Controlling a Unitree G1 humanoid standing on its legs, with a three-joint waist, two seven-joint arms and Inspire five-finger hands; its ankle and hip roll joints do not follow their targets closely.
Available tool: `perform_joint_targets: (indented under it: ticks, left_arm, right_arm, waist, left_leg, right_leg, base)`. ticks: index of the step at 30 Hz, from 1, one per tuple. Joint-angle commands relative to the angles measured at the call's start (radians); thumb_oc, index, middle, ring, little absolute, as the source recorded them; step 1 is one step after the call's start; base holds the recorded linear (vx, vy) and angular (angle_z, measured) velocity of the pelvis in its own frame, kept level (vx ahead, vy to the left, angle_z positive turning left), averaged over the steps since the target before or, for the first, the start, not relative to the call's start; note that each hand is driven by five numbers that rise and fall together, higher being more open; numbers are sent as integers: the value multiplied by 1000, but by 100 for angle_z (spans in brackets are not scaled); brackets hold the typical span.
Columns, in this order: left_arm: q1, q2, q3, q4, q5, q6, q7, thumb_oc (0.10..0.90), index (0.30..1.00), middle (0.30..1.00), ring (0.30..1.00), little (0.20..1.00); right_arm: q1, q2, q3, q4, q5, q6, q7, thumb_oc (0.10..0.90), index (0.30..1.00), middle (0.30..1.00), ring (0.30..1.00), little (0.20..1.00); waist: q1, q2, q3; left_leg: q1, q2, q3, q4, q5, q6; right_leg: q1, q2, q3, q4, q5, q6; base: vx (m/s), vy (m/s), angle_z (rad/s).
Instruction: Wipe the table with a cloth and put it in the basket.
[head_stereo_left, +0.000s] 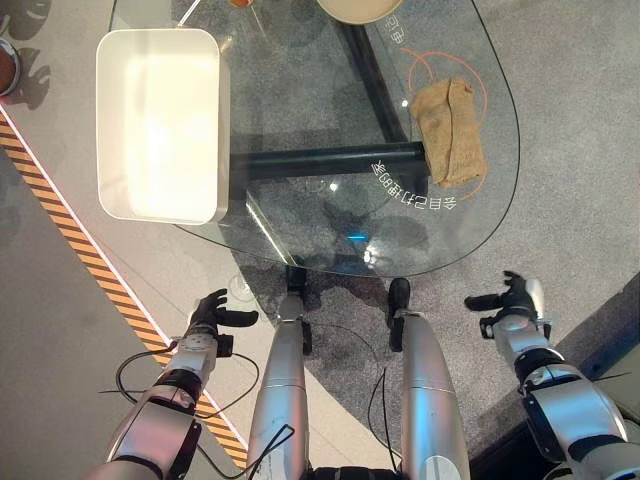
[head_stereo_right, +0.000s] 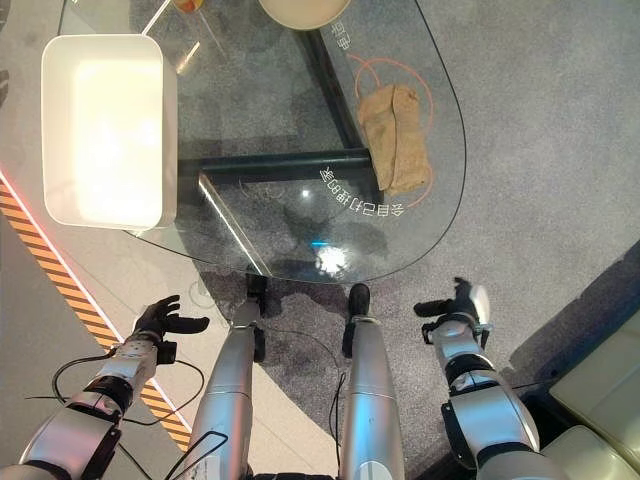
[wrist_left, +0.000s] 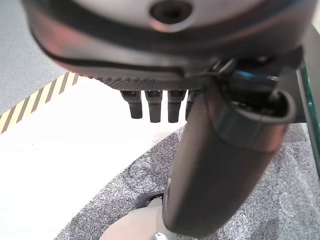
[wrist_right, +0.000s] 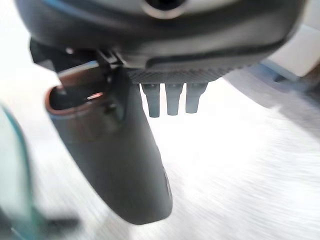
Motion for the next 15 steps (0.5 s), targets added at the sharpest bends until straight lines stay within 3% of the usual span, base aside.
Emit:
perform_joint_targets:
  ticks: [1,7,15]
  left_arm:
    - [61,61,26,43,-7,-39,27,800,900,900,900,900]
    - [62,58,19,44,-27,-42,33,800,900,900,900,900]
    - [48,59,-5,48,-48,-49,36,800,900,900,900,900]
  right_arm:
    - [-4,-103,-65,-113,86,-99,-171,800,900,900,900,900]
    - [-60,-124,-74,-268,100,-165,-311,800,900,900,900,900]
    - [-107,-137,-45,-394,71,-192,-413,800,900,900,900,900]
  waist:
    - [-4,-23,-15]
    - [-9,-20,-15]
    - [-13,-14,-15]
  left_leg:
    - [-12,-77,56,153,-154,84]
    - [-10,-80,56,134,-151,84]
    - [-4,-85,58,111,-145,80]
  right_leg:
    - [10,49,-28,-160,133,-20]
    - [8,51,-29,-173,135,-21]
    - [12,51,-30,-192,133,-21]
  base:
    - [0,0,0]
    - [-4,6,0]
    - [0,0,0]
